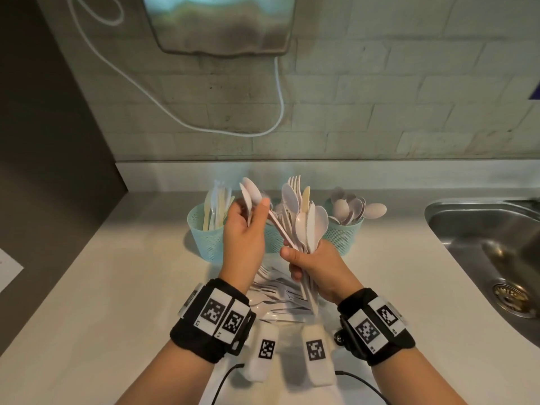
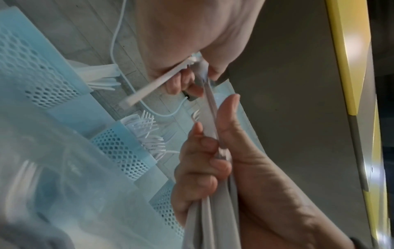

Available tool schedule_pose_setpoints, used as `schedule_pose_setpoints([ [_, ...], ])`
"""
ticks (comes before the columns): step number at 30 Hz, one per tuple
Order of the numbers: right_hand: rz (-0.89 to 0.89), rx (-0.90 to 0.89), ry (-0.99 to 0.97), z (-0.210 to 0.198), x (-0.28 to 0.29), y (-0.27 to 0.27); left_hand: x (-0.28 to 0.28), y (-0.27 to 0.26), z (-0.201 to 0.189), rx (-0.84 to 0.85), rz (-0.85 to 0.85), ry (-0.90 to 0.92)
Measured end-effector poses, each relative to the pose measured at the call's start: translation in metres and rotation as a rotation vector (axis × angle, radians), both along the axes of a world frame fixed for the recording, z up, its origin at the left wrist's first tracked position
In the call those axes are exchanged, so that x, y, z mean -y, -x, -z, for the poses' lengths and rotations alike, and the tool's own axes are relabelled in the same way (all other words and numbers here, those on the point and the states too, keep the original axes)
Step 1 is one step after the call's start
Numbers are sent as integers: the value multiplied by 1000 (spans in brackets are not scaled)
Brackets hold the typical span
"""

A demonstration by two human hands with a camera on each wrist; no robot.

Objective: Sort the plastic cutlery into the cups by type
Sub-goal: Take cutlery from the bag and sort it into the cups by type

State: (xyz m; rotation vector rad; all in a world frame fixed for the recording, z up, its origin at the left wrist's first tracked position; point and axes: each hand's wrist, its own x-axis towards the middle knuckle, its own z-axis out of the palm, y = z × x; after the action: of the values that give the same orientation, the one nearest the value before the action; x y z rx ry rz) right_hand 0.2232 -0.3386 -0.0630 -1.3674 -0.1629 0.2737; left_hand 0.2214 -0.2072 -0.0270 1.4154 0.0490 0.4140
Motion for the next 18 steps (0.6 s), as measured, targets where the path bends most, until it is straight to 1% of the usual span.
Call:
schedule_pose_setpoints([
  [3, 5, -31, -13, 3, 0, 0, -4, -5, -9, 19, -74, 100],
  [5, 21, -44, -2, 4, 1, 0, -6, -8, -13, 6, -23, 130],
  [7, 29, -43, -5, 4, 2, -1, -4, -8, -13, -26, 62, 29],
  [9, 24, -35, 1, 4, 3, -1, 2, -6, -10, -81, 81, -111],
  [10, 21, -31, 12, 4, 2, -1, 6, -5, -8, -103, 79, -131],
  [14, -2, -7, 45, 5, 0, 0, 14, -6, -8, -154, 50, -140],
  [18, -32, 35, 85, 6, 4, 2, 8, -9, -15, -100, -40, -86],
])
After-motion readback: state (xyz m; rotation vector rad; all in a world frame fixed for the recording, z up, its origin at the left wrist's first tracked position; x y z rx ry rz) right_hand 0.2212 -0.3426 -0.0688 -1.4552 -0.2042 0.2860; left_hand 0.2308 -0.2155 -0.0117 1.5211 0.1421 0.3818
